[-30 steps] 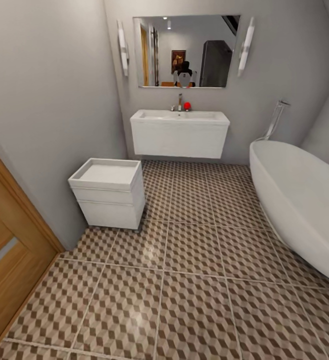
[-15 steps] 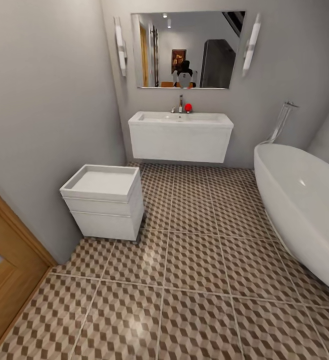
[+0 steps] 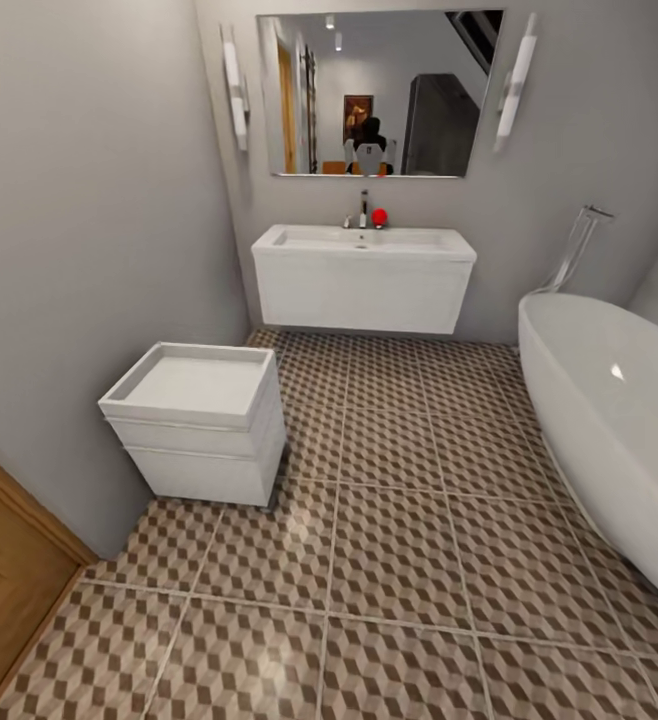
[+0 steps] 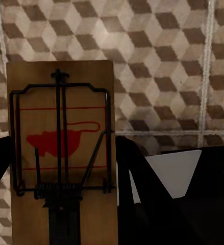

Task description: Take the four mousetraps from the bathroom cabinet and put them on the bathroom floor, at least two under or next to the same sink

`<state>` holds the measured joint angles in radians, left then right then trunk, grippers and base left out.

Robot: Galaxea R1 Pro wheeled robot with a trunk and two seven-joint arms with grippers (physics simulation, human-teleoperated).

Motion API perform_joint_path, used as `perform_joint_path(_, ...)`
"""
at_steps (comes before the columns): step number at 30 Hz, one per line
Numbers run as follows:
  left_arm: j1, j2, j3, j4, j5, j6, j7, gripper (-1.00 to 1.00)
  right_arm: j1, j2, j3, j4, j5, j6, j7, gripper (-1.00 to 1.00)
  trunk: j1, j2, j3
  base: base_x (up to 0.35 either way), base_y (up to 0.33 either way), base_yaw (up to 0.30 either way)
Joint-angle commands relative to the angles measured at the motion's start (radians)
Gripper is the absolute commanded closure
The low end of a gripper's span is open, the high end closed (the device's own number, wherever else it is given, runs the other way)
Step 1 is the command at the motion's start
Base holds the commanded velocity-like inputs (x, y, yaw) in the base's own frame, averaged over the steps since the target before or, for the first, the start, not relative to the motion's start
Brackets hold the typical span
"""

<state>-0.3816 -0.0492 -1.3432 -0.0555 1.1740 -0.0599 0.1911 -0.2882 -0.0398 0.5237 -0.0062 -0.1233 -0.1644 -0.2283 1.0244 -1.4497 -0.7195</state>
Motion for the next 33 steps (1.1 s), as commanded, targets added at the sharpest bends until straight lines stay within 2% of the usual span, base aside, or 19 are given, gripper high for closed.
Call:
perform_joint_path(1,0.0,0.0,-0.008,-0.001,0.006,-0.001,0.005,1.0,0.0,0.0,0.009,0.0,-0.012,-0.004,0.0,1.0,0.001,0.0,-0.001,0.335,0.0,0.0)
perform_joint_path(7,0.0,0.0,-0.009,-0.001,0.006,-0.001,0.005,1.0,-0.001,0.0,0.009,0.0,-0.012,-0.004,0.0,1.0,0.001,0.0,-0.004,0.335,0.0,-0.083)
perform_joint_path(19,0.0,0.001,-0.008,0.0,0.006,-0.003,0.005,1.0,0.0,0.004,0.009,0.0,-0.012,-0.004,0.0,1.0,0.001,0.0,-0.008,0.335,0.0,-0.254)
perform_joint_path(33,0.0,0.002,-0.008,0.002,0.006,-0.003,0.005,1.0,-0.001,0.006,0.009,0.0,-0.011,-0.004,0.0,1.0,0.001,0.0,-0.002,0.335,0.0,-0.013)
